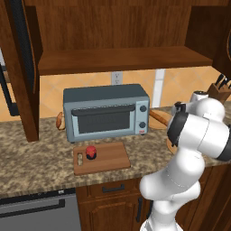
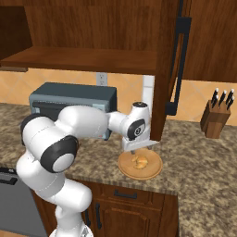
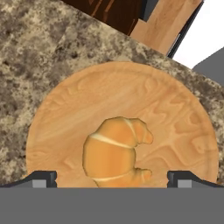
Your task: From the different types of pastries on the counter, select a croissant and place it on the cutting board. Then retrieve a jar of jam from the cabinet and place it alongside the croissant on the cutting board.
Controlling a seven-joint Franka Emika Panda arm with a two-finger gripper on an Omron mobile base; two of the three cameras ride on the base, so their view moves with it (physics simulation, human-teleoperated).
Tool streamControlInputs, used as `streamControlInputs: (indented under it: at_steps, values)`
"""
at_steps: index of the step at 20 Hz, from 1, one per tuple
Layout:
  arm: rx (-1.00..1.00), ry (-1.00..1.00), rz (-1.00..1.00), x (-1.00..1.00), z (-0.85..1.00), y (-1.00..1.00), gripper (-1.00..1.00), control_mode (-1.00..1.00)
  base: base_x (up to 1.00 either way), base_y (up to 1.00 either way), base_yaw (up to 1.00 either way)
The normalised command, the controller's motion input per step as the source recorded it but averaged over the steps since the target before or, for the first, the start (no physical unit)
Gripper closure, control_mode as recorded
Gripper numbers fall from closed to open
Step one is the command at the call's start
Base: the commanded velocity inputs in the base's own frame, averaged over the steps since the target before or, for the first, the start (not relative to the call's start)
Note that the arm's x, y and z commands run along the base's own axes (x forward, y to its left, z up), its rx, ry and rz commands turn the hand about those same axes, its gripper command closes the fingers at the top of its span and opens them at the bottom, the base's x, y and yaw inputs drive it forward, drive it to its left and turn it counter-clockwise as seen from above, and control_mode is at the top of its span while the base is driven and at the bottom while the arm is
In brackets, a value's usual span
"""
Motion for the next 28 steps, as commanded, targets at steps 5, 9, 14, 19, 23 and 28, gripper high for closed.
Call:
streamControlInputs:
  at_steps: [5,9,14,19,23,28]
  values:
    - [0.01,0.00,-0.05,-0.05,-0.29,0.06,-1.00,-1.00,0.00,0.00,0.00]
    - [0.00,0.01,-0.05,-0.02,-0.29,0.12,-1.00,-1.00,0.00,0.00,0.00]
    - [0.00,0.02,-0.06,0.00,-0.33,0.07,-1.00,-1.00,0.00,0.00,0.00]
    - [0.00,0.00,-0.04,-0.04,-0.29,0.00,-1.00,-1.00,0.00,0.00,0.00]
    - [0.00,0.00,-0.03,0.00,-0.29,-0.01,-1.00,-1.00,0.00,0.00,0.00]
    - [0.01,0.01,-0.05,-0.02,-0.34,0.00,1.00,-1.00,0.00,0.00,0.00]
